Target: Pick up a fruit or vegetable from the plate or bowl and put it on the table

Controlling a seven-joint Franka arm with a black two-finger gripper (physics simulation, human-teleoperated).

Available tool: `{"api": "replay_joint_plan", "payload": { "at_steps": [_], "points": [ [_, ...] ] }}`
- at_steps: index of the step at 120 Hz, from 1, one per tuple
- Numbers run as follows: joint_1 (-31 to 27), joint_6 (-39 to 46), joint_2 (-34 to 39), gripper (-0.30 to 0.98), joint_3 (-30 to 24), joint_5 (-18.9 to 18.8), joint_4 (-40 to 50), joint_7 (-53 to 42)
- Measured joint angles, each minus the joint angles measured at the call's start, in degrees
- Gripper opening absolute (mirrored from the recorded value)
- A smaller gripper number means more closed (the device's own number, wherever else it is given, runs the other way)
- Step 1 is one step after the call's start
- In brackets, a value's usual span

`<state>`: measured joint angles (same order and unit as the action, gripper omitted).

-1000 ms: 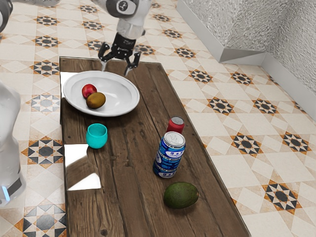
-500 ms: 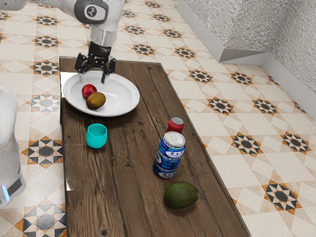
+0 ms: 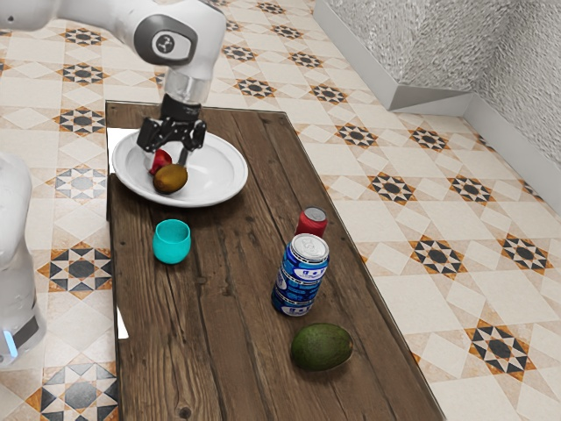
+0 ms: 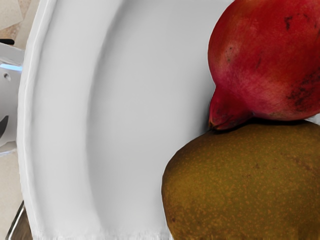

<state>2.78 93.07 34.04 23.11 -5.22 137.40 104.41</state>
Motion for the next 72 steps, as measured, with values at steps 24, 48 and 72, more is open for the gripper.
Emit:
{"api": "replay_joint_plan", "payload": {
  "at_steps": [24,48,72],
  "points": [
    [1.18,1.24,0.50,0.68,-1.22,3.96,-1.00,2.33],
    [3.20,5.80,-1.14,0.68,-0.21,7.04,-1.05,3.53],
    [3.63,8.46,-1.43,0.69,2.28,5.37,-2.34,2.70]
  ]
}}
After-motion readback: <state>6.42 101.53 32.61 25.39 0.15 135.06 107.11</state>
